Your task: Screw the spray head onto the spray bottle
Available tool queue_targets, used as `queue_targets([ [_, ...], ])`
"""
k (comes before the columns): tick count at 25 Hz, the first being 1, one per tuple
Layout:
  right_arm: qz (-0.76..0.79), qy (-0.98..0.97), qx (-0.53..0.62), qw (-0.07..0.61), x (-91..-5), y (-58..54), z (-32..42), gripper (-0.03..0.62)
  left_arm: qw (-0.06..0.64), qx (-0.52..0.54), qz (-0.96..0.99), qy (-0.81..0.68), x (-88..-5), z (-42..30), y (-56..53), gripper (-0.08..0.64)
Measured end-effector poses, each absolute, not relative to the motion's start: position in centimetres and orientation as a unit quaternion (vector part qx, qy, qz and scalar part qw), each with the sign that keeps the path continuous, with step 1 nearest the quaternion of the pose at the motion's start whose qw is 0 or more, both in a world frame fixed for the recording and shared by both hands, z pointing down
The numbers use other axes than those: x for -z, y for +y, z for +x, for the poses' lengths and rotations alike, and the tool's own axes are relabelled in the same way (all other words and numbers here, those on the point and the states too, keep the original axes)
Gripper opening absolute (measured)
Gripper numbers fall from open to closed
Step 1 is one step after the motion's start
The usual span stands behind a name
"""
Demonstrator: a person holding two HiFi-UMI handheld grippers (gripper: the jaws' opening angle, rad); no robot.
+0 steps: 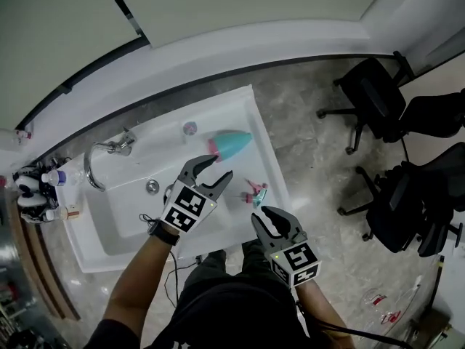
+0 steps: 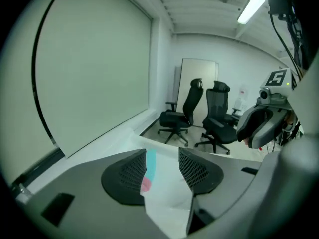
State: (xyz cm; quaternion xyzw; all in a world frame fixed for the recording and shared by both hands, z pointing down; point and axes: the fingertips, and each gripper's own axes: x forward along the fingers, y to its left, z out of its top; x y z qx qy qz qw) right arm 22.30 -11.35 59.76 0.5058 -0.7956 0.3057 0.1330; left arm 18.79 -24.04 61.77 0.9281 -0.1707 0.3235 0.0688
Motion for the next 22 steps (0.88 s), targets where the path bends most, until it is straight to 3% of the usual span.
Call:
queue_targets([
  [5, 0.52, -0.749, -0.378, 0.16, -66.5, -11.8, 24.9, 0.091, 0.011, -0.435, 0.889, -0.144, -68.1, 20.0, -28.0, 0.273],
  [13, 0.533, -0.682, -0.461, 0.196, -74.5, -13.2, 26.6, 0.138, -0.015, -0.522, 0.847, -0.097, -73.2, 22.0, -31.7, 0.338],
  [19, 0.559, -0.635, -0.488, 0.215, -77.1, -14.2, 27.2, 0.14, -0.017, -0.556, 0.828, -0.066, -76.0, 22.6, -32.2, 0.365],
  [22, 0.559, -0.623, -0.501, 0.219, -77.9, -14.5, 26.8, 0.171, -0.023, -0.567, 0.821, -0.06, -77.1, 22.5, -32.4, 0.365],
])
